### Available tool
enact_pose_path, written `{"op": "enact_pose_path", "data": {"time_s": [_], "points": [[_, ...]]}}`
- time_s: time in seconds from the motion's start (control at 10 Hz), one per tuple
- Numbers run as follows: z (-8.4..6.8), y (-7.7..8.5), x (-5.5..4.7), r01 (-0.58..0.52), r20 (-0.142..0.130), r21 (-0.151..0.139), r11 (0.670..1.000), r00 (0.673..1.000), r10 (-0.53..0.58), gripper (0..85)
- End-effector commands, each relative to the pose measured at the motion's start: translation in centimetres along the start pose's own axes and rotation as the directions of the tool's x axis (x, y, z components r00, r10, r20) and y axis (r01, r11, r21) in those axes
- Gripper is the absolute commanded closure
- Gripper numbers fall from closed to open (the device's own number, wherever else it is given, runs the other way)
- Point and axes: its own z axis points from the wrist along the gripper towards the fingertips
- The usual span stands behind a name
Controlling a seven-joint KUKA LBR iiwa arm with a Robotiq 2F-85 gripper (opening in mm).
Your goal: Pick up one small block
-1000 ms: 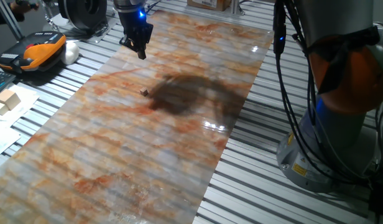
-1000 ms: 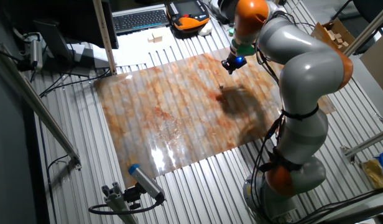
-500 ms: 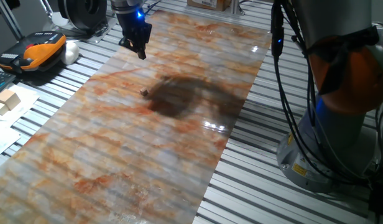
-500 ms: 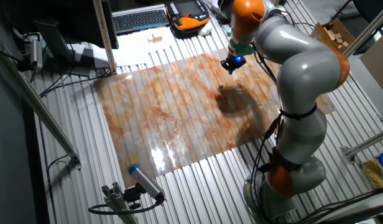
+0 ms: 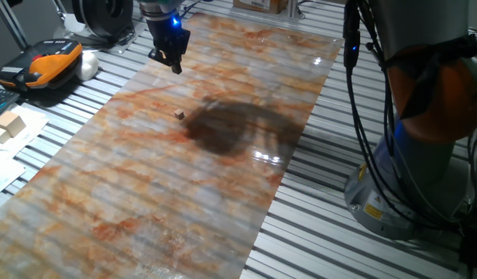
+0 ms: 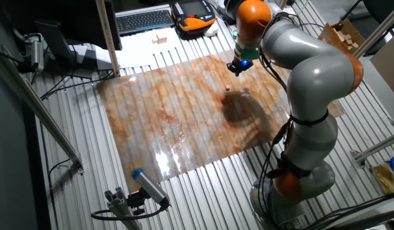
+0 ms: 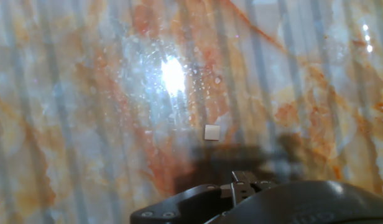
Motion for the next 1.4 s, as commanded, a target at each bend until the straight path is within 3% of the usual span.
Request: {"op": "enact_pose_path", "data": {"time_s": [0.0,0.5,0.7,1.1,1.3], "points": [[0.0,0.0,0.0,0.000,0.003,0.006,1.000,1.000,0.000,85.0],[0.6,0.1,-0.7,-0.016,-0.013,-0.018,1.000,1.000,0.016,85.0],[1.4,-0.4,-1.1,-0.024,-0.022,-0.058,0.998,1.000,0.023,85.0],[2.6,0.0,-1.8,-0.037,-0.040,-0.056,0.998,0.999,0.035,85.0],[3.5,-0.4,-2.3,-0.024,-0.036,-0.064,0.998,0.999,0.022,85.0]]}}
